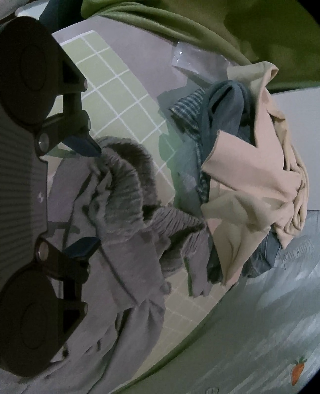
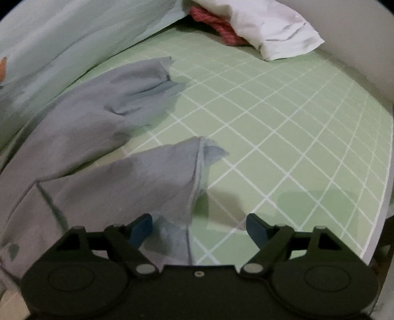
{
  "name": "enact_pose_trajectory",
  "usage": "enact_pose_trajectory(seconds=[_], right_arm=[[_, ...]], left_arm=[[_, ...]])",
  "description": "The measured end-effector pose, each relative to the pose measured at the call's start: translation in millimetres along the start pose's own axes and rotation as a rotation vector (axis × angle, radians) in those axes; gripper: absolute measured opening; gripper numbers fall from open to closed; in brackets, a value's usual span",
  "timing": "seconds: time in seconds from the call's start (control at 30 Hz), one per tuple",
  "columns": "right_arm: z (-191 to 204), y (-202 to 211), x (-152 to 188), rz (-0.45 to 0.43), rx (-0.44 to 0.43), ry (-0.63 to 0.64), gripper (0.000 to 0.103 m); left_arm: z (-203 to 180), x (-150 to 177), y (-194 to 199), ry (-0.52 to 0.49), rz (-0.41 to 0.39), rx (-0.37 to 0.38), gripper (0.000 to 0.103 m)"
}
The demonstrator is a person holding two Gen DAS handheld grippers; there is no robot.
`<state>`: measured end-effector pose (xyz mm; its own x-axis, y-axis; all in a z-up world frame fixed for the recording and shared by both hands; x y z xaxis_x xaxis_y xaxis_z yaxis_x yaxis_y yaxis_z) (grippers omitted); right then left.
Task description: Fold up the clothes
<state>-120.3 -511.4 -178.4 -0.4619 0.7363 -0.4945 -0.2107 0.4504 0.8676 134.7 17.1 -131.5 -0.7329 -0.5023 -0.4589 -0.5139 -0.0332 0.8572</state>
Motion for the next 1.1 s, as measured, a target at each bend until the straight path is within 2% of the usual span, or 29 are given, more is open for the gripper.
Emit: enact_pose_trajectory(seconds=[0.23, 0.4, 0.47, 0.5, 0.53, 0.57, 0.6, 0.63, 0.67, 0.73, 0.83, 0.97, 1.1], right_arm=[[3.2, 14.3, 7.7, -0.049, -0.067, 0.036, 0.084], [6.1, 14.4, 16.7, -0.040, -0.123, 0.061, 0.084], [9.1, 14.8, 20.5, -0.041, -0.154, 0.078, 0.080], [10.7, 15.4, 21.2, -0.047, -0.164, 0.093, 0.071], [12.9, 16.8, 21.3, -0.058, -0.173, 0.118, 0.055], [15.5, 17.5, 20.7, -0.061, -0.187, 0.148, 0.048], [16.8, 17.9, 19.7, -0.060, -0.192, 0.170, 0.035], [18.1, 18.4, 18.6, -0.059, -0.200, 0.190, 0.016], [18.6, 19.1, 16.9, -0.058, -0.215, 0.199, 0.006], [15.5, 23.3, 10.1, -0.076, -0.223, 0.192, 0.002], [8.2, 37.3, -13.2, -0.154, -0.231, 0.181, 0.002], [-11.6, 72.4, -72.7, -0.319, -0.221, 0.110, 0.002], [-40.5, 124.9, -124.9, -0.507, -0.232, -0.023, 0.002]], left_arm=[[-5.8, 25.3, 16.4, -0.031, 0.003, 0.041, 0.073], [-13.2, 45.7, 34.8, -0.089, -0.002, 0.077, 0.073], [-14.2, 52.2, 42.3, -0.107, -0.006, 0.085, 0.073], [-13.9, 54.6, 45.4, -0.111, -0.008, 0.086, 0.073], [-13.2, 56.4, 48.2, -0.111, -0.009, 0.085, 0.073], [-12.2, 57.8, 50.5, -0.111, -0.009, 0.084, 0.073], [-11.2, 58.3, 51.9, -0.109, -0.008, 0.083, 0.073], [-10.5, 58.1, 52.9, -0.106, -0.007, 0.081, 0.073], [-9.9, 57.7, 53.9, -0.103, -0.007, 0.080, 0.073], [-9.7, 56.1, 55.9, -0.097, -0.011, 0.082, 0.073], [-12.6, 51.6, 56.8, -0.088, -0.020, 0.089, 0.073], [-18.6, 44.6, 56.7, -0.075, -0.032, 0.101, 0.073], [-25.4, 37.4, 53.6, -0.062, -0.042, 0.105, 0.073]])
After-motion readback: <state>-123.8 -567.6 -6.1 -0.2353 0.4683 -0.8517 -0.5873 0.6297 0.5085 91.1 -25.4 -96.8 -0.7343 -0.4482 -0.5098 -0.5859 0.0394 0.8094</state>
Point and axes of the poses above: each gripper's, at about its wrist camera, not at the fingertips, and y roughly against the way its jaws point, z to its left, x to its underside, the point moved 4 cm from there along -y, roughly the way its jaws point, and after that the axes turned 15 degrees about y, right-handed, at the moved point
